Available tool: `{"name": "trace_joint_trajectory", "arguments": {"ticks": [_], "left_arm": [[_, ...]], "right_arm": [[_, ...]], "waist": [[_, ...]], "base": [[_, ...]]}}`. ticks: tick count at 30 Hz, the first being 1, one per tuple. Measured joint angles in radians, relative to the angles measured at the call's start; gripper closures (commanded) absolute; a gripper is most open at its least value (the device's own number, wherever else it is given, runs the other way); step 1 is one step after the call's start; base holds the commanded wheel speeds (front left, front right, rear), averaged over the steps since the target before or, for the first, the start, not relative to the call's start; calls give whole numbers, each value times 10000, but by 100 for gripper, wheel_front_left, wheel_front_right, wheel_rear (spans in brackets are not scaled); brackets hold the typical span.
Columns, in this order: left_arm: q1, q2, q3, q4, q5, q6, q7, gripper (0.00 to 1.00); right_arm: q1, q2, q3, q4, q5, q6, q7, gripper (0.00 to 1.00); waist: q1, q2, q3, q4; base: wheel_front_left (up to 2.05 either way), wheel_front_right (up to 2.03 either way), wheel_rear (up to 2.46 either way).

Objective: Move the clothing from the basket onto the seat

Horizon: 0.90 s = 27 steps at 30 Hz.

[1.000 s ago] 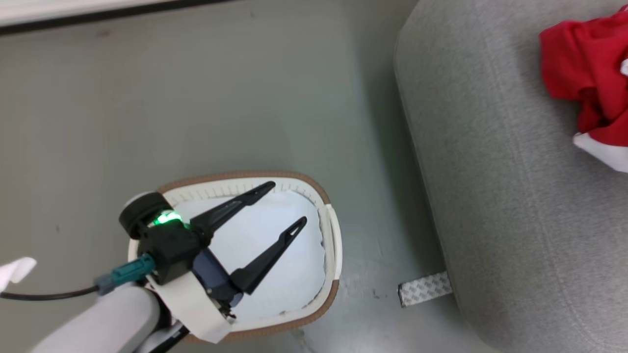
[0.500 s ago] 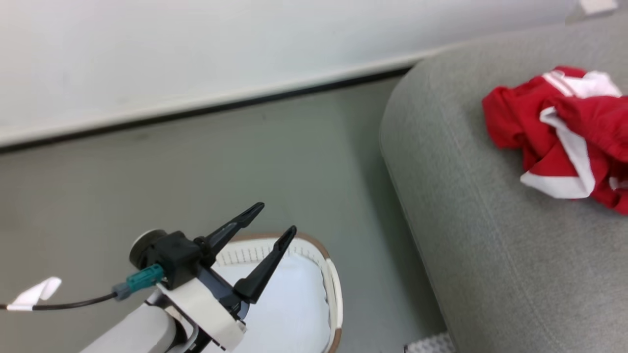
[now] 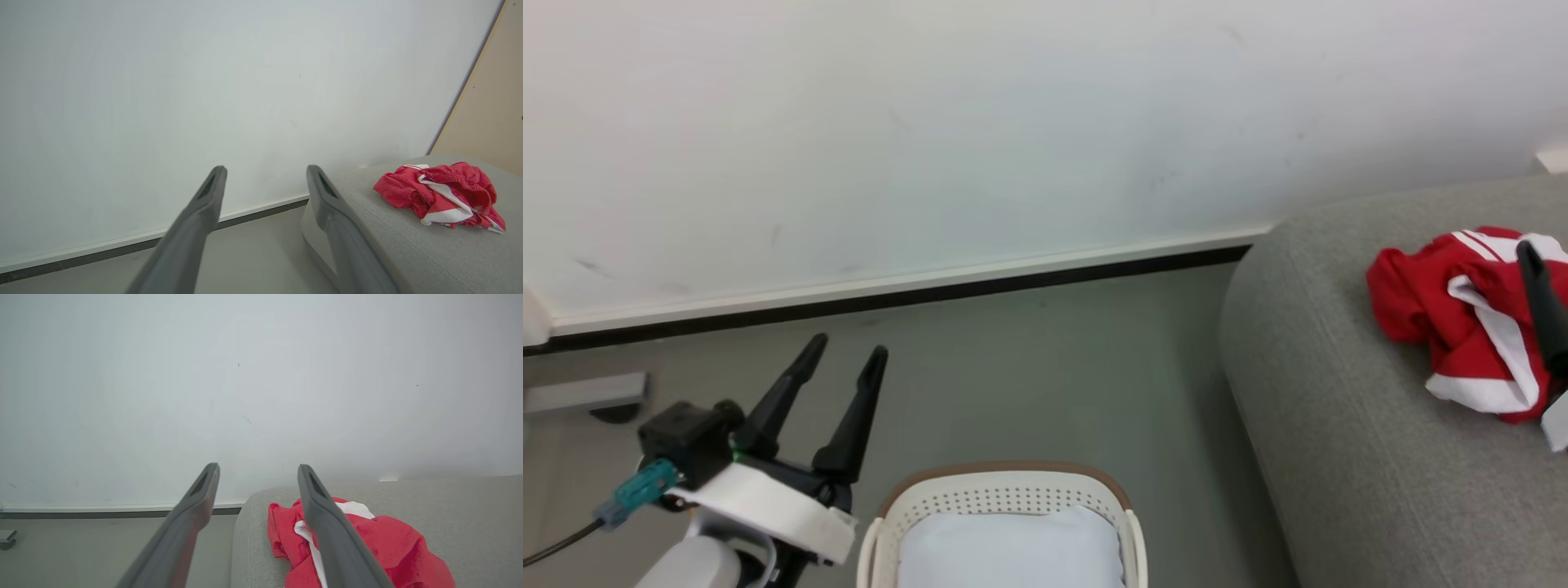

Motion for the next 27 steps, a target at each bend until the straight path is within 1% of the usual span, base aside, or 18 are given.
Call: {"name": "trace_joint_trajectory", "arguments": {"ticks": [2, 4, 7, 8, 11, 13, 17, 20, 24, 27], "left_arm": [[297, -100, 385, 59, 196, 52, 0, 0], [607, -267, 832, 102, 416, 92, 0, 0], [1177, -681, 1762, -36, 570, 148, -2, 0], [1386, -817, 2057, -44, 665, 134, -2, 0], [2119, -1348, 2895, 15, 974, 19, -2, 0], [2522, -1653, 3444, 157, 1225, -155, -2, 0], [3005, -2266, 4293, 464, 1837, -558, -2, 0], [3312, -2736, 4704, 765, 2130, -871, -2, 0], [3445, -3120, 5041, 1225, 2648, -1162, -2, 0], [3483, -3300, 5229, 1509, 2974, -1244, -2, 0]], "right_arm": [[432, 215, 63, -313, -159, 0, -410, 0], [918, 564, 155, -633, -278, 0, -901, 0], [1561, 1129, 171, -932, -625, 0, -1783, 0], [1804, 1327, 150, -982, -817, 0, -2109, 0], [2610, 2109, 247, -991, -899, 0, -2978, 0], [3036, 2378, 522, -917, -1106, 0, -3488, 0], [3427, 2606, 1087, -198, -1653, 0, -4529, 0], [3487, 2750, 1705, 508, -2071, 0, -5125, 0], [3467, 2963, 2127, 1457, -2401, 0, -5542, 0], [3395, 3181, 2332, 1850, -2414, 0, -5691, 0]], "waist": [[-1, 0, -142, 234], [0, 0, -237, 466], [-1, 0, -323, 744], [0, 0, -344, 813], [0, 0, -453, 955], [0, 0, -551, 998], [0, 0, -656, 1013], [1, 0, -684, 994], [1, 0, -664, 1014], [1, 0, -641, 1039]], "base": [[0, 0, 0], [0, 0, 0], [0, 0, 0], [0, 0, 0], [0, 0, 0], [0, 0, 0], [0, 0, 0], [0, 0, 0], [0, 0, 0], [0, 0, 0]]}}
